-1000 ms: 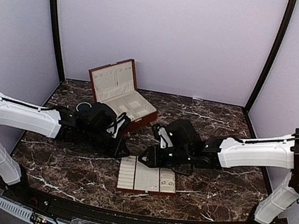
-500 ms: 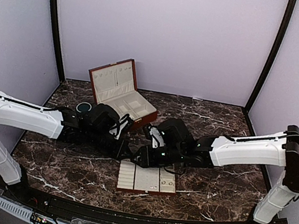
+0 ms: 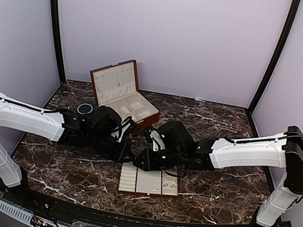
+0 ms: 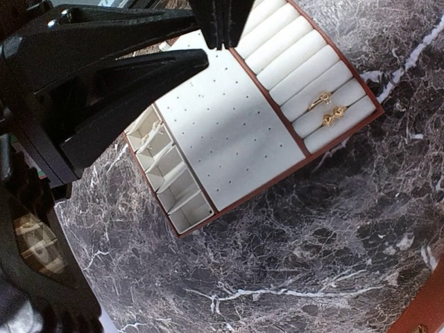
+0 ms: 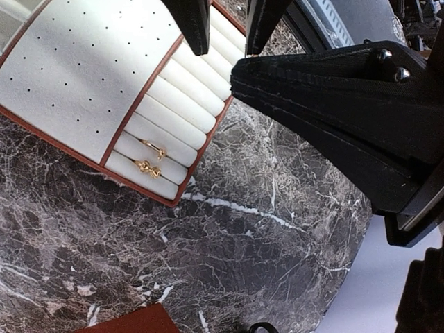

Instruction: Organize the mixed jewelry

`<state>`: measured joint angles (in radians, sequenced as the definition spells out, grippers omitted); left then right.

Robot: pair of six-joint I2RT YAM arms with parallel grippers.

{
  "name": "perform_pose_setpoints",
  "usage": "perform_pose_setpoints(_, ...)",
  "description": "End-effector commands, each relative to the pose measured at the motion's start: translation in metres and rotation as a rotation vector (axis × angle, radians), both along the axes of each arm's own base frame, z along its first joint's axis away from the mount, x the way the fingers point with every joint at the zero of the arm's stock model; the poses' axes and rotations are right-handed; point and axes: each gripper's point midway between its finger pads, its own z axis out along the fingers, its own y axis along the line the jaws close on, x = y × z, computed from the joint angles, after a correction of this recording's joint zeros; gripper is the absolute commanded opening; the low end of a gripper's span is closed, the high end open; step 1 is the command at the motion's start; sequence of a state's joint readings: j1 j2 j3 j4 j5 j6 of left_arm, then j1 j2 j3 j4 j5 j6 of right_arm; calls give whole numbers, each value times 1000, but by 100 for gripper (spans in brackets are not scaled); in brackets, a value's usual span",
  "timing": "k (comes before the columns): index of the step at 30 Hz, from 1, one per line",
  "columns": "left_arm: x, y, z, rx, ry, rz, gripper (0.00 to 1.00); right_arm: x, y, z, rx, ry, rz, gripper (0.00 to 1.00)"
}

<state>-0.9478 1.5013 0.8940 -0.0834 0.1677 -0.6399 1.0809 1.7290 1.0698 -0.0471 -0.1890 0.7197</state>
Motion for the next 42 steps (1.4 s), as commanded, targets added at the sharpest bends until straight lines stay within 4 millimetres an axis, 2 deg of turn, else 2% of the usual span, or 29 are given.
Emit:
perform_pose_setpoints(1,-2,-6,8,-21,-15,-19,0,2,12,11,39,-25,5,18)
perform_pose_setpoints(5,-3,-7,9,-29,-16,-25,0,2,13,11,46,-27,8,14)
perform_pose_setpoints(13,-5,-10,9,-36,-18,-32,0,2,14,12,57,-29,11,1)
perform_pose_setpoints(20,-3,-10,13,-40,-34,-28,1,6,7,11,44,-51,-19,0)
perform_pose_setpoints(23,0,-3,21,-50,-67,8,14,11,-2,15,38,-84,-56,0)
perform_pose_setpoints(28,5,9,42,-97,-137,64,44,17,-16,20,34,-123,-96,0)
perform_pose_setpoints(32,4,11,58,-148,-170,63,57,20,-23,26,76,-149,-106,0)
perform_pose_setpoints(33,3,7,67,-184,-185,54,58,20,-25,46,139,-175,-103,0)
perform_pose_setpoints(37,-11,-4,102,-361,-214,-23,64,4,-28,83,351,-241,-31,0)
perform_pose_setpoints(40,-24,-8,130,-492,-241,-85,69,-9,-32,118,517,-298,21,0)
perform_pose_setpoints(42,-32,-9,148,-561,-257,-123,71,-19,-35,134,588,-314,62,0)
